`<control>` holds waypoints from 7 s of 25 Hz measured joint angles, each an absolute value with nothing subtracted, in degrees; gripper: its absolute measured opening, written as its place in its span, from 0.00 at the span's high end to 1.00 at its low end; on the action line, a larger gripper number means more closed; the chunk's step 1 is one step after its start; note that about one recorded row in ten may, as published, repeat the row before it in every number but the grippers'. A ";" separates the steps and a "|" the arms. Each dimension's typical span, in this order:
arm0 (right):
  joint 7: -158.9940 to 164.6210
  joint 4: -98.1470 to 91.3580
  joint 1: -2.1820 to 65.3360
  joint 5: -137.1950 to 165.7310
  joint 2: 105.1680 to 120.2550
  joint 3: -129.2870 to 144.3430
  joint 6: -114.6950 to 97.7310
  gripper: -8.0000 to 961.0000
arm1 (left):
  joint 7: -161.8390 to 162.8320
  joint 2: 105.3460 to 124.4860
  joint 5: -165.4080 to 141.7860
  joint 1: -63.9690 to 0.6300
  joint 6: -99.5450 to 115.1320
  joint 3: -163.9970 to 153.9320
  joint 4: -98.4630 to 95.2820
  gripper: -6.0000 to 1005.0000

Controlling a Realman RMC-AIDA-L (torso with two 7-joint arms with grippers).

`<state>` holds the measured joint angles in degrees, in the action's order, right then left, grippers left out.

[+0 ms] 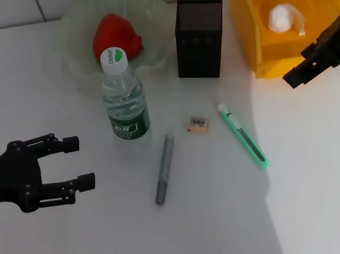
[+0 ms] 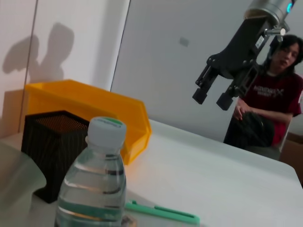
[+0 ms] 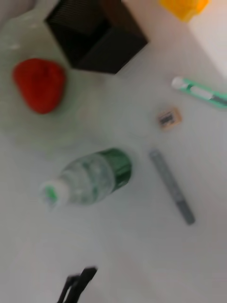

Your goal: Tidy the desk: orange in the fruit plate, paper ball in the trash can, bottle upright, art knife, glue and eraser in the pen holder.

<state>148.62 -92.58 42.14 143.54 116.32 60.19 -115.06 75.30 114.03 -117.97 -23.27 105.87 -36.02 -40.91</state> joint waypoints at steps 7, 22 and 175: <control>147.51 -75.63 44.48 151.66 119.28 65.22 -102.16 0.34 | 75.76 114.57 -119.81 -24.52 104.86 -36.06 -42.43 0.16; 148.23 -54.98 47.81 148.60 119.64 76.03 -81.46 0.37 | 75.79 114.93 -122.18 -25.04 104.04 -36.30 -43.85 0.16; 123.86 -35.00 56.68 132.72 119.89 90.16 -60.51 0.44 | 76.03 117.07 -121.71 -27.13 101.07 -35.95 -43.95 0.16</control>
<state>123.86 -35.00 56.68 132.72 119.89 90.16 -60.51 76.03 117.07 -121.71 -27.13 101.07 -35.95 -43.95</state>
